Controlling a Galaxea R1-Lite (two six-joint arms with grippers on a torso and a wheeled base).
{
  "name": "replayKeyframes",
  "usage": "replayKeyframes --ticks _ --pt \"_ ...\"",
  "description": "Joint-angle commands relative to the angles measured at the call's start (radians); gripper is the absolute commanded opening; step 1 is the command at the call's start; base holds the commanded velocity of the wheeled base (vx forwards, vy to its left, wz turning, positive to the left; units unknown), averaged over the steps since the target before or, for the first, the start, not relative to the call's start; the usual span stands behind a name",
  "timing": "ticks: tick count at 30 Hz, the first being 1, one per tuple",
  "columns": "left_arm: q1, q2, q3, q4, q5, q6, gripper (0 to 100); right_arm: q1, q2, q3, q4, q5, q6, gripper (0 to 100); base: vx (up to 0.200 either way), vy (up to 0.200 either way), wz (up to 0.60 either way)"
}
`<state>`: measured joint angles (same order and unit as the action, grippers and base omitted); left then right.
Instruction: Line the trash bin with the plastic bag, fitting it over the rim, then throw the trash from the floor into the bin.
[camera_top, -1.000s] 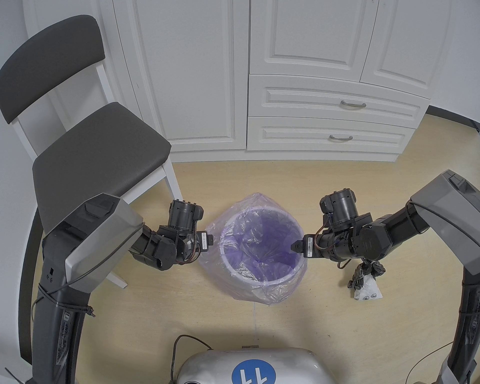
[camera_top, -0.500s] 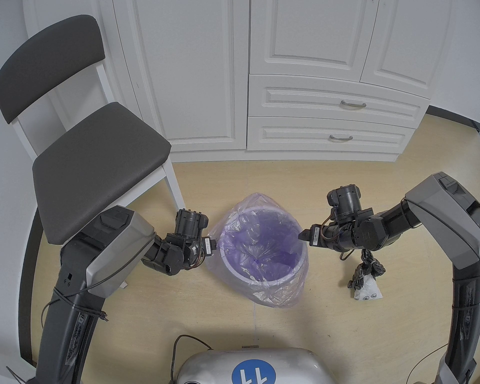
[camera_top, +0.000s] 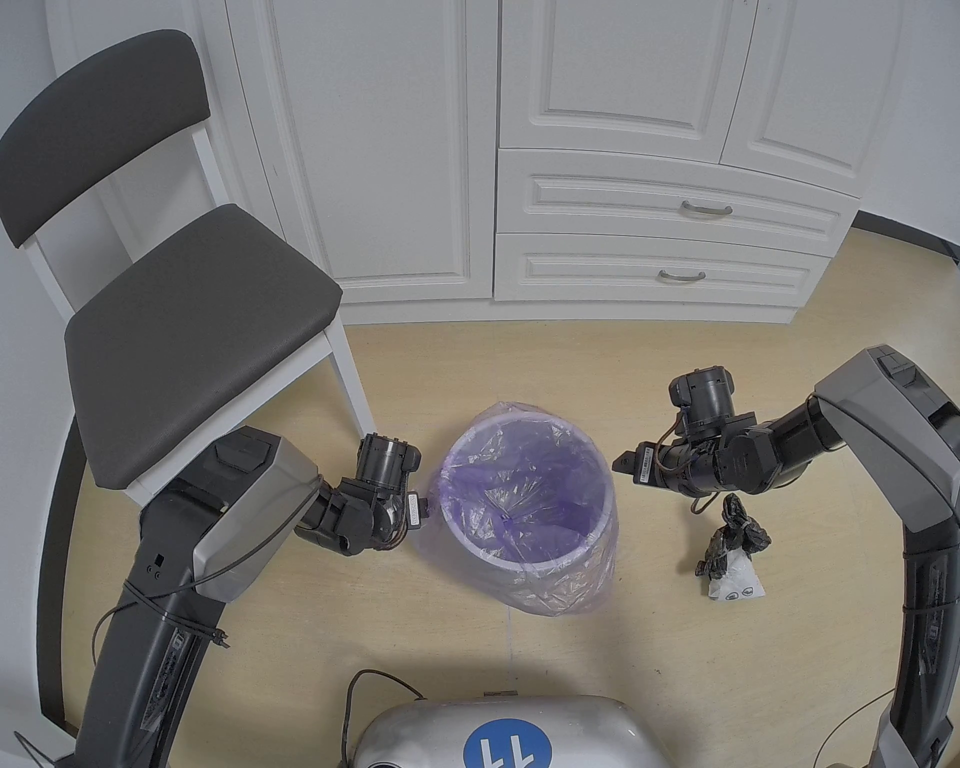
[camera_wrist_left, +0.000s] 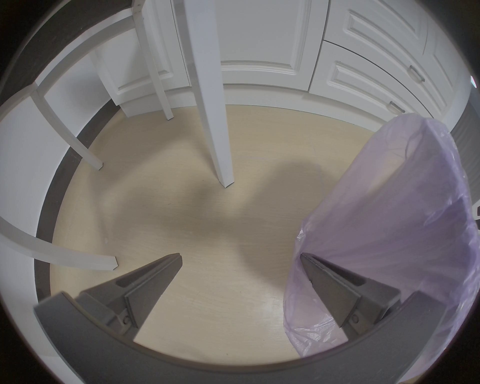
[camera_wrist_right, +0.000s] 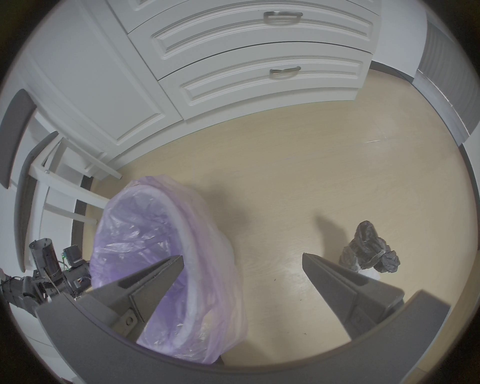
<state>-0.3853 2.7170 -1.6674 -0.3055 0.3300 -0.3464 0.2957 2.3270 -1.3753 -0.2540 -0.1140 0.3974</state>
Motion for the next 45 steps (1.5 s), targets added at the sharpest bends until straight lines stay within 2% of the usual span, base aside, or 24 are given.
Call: replayKeyframes --ticks 1,7,10,14,16,32,36,40,45 --pt "0.003 0.003 -0.002 -0.003 0.003 -0.003 100 -0.007 0.011 -0.007 0.001 0.002 0.000 100 0.000 0.000 0.00" --pt "0.023 -0.100 0.081 0.003 -0.006 0.014 100 -0.007 0.005 -0.004 0.006 0.005 -0.003 100 0.000 0.000 0.00" --pt "0.036 -0.180 0.141 0.016 -0.016 0.061 100 -0.007 0.000 -0.002 0.012 0.005 -0.003 100 0.000 0.000 0.00" --pt "0.043 -0.273 0.210 0.019 -0.054 0.087 100 -0.010 0.000 -0.002 0.013 0.005 -0.005 100 0.000 0.000 0.00" --pt "0.048 -0.335 0.268 0.020 -0.098 0.090 100 -0.009 -0.005 0.005 0.013 0.005 -0.008 100 0.000 0.000 0.00" --pt "0.002 -0.523 0.359 0.005 -0.109 0.090 100 -0.009 -0.060 0.030 0.016 0.004 -0.017 100 0.000 0.000 0.00" --pt "-0.023 -0.565 0.388 0.000 -0.106 0.090 100 -0.015 -0.087 0.062 0.013 -0.012 -0.066 100 0.000 0.000 0.00" --pt "-0.046 -0.609 0.416 0.000 -0.101 0.090 100 -0.106 -0.080 0.071 0.015 -0.027 -0.175 100 0.000 0.000 0.00" --pt "-0.050 -0.635 0.431 0.000 -0.101 0.090 100 -0.213 -0.020 0.053 0.006 -0.021 -0.258 100 0.000 0.000 0.00"
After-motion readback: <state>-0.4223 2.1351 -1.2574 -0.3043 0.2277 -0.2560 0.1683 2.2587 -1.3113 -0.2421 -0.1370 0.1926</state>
